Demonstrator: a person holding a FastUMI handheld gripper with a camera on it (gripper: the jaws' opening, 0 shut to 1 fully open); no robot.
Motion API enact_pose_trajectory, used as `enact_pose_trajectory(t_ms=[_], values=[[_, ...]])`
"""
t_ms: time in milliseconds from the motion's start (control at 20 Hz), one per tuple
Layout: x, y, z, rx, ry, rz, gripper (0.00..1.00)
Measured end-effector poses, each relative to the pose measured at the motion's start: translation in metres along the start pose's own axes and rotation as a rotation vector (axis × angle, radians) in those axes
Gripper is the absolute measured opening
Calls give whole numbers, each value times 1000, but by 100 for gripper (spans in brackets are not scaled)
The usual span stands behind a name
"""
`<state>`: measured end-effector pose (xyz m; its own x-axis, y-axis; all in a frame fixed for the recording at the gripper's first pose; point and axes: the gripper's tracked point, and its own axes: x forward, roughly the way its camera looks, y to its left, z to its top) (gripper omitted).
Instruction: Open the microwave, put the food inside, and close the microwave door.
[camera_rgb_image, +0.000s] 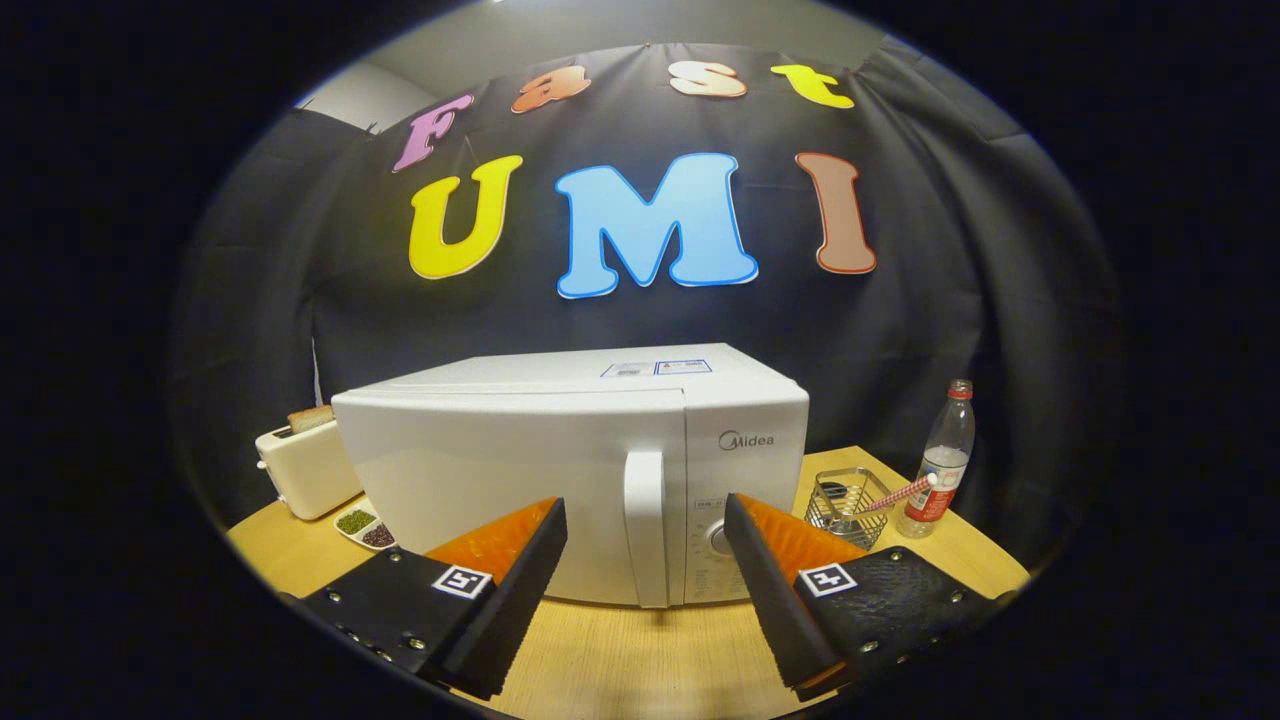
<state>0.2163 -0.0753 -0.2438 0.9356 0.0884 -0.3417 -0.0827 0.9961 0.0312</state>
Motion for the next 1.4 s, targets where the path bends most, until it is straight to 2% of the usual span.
enact_pose_trajectory(t_ms=[200, 400, 600, 650, 750, 850, 900, 1000, 1050, 1250, 1400], values=[[18, -5, -19, 20, 53, -1, 95], [28, -6, -29, 42, 81, -1, 78], [36, -2, -33, 34, 92, 19, 74], [38, -3, -33, 23, 98, 16, 45], [43, 3, -31, 0, 96, 30, 44], [42, 2, -31, -54, 97, 8, 27], [43, 1, -32, -58, 100, 0, 24], [42, 1, -31, -45, 117, -5, 24], [41, 1, -30, -52, 118, -5, 15], [40, 0, -31, -34, 128, 38, 15], [41, 2, -32, -45, 148, 41, 15]])
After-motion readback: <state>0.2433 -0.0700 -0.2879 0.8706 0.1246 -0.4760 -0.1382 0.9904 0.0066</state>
